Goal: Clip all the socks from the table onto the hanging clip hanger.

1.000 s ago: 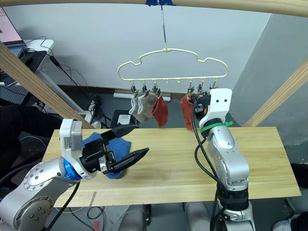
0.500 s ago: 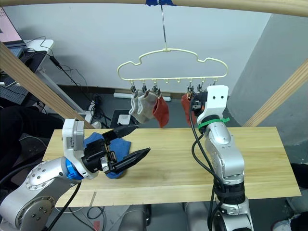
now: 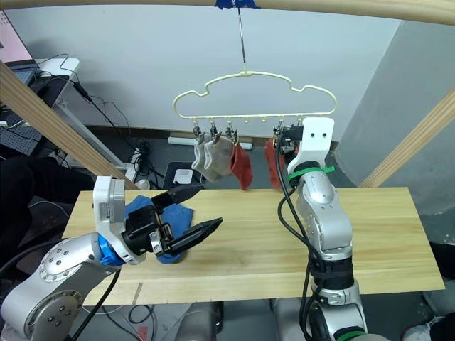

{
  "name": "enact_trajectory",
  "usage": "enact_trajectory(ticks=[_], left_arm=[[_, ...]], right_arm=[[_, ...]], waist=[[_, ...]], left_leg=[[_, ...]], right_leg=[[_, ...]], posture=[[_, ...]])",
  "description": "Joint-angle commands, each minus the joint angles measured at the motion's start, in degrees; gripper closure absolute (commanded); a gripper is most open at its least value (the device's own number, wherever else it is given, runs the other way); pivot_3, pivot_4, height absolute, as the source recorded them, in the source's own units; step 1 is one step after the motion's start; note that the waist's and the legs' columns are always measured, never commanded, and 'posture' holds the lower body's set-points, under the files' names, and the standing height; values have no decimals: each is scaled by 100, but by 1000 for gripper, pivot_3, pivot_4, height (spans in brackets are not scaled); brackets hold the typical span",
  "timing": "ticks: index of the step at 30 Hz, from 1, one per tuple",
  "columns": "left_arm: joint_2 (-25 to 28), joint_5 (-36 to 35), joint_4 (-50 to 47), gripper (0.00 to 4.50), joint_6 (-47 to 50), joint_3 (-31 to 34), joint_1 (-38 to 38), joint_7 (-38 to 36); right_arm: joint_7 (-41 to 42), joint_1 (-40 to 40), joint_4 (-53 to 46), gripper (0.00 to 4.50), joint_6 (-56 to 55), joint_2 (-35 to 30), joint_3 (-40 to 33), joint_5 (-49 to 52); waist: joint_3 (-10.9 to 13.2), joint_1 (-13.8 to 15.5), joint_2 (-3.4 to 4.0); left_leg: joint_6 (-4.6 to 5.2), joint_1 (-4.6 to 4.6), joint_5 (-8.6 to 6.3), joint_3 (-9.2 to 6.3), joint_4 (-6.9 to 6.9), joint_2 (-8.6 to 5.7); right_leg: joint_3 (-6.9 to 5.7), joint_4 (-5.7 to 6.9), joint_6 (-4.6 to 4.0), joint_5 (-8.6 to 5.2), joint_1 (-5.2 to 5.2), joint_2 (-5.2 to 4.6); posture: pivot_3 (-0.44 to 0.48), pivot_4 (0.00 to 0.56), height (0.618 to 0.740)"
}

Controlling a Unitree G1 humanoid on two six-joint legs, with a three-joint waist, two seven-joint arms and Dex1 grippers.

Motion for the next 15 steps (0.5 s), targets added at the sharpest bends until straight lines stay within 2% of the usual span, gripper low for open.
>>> enact_trajectory(ticks=[1, 15], left_arm=[[-17, 11, -183, 0, -140, 1, -6, 18], [-39, 56, -177, 0, -171, -44, -25, 39]], right_arm=[[-79, -139, -127, 2360, -99, 225, -109, 182], [-87, -398, 226, 2360, -365, 587, -260, 383]], waist=[[0, -1, 0], [0, -2, 0]], left_leg=[[0, 0, 0, 0, 0, 0], [0, 0, 0, -4, 0, 0]], right_leg=[[0, 0, 0, 0, 0, 0], [-3, 1, -1, 0, 0, 0]], posture=[[-42, 296, 740], [-39, 295, 740]])
